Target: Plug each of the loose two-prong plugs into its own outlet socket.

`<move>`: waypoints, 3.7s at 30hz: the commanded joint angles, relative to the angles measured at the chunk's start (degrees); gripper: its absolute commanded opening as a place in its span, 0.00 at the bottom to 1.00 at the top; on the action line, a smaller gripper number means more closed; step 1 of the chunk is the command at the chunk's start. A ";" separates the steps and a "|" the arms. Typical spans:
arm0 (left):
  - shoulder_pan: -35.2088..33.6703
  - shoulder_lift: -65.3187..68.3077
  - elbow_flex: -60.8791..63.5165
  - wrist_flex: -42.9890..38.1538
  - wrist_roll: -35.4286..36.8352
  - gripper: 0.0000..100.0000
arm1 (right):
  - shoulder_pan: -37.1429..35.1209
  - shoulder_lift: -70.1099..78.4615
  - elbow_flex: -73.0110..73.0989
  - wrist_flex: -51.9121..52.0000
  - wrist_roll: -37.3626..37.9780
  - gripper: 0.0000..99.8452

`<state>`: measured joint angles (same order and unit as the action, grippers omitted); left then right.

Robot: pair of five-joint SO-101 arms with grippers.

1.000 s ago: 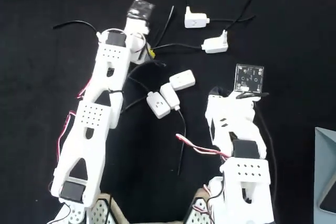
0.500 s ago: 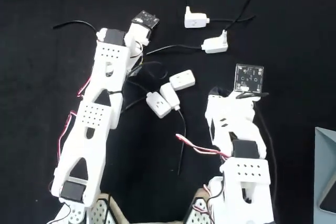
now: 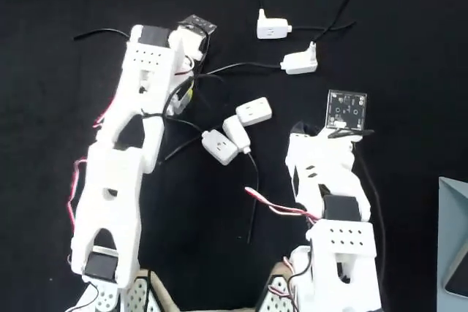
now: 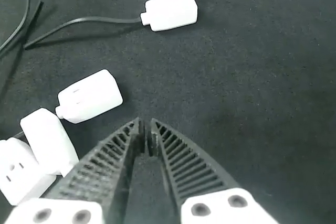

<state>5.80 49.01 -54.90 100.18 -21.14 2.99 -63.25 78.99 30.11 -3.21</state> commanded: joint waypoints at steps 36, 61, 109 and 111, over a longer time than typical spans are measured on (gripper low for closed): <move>14.90 -67.43 76.62 -19.78 10.90 0.31 | 6.15 -1.19 -1.80 -0.97 -3.87 0.01; -10.51 -12.75 28.70 -40.44 -7.65 0.31 | 3.60 -1.19 -1.01 -1.14 -3.52 0.01; 17.89 -47.30 43.56 -3.08 -2.99 0.03 | 4.04 -1.19 -1.01 -1.14 -3.60 0.01; 20.70 -49.76 50.24 -6.77 -0.62 0.03 | 4.13 -1.19 -1.01 -1.05 -3.69 0.01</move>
<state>20.66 6.37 -15.87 99.12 -25.71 7.21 -63.25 78.99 30.11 -6.46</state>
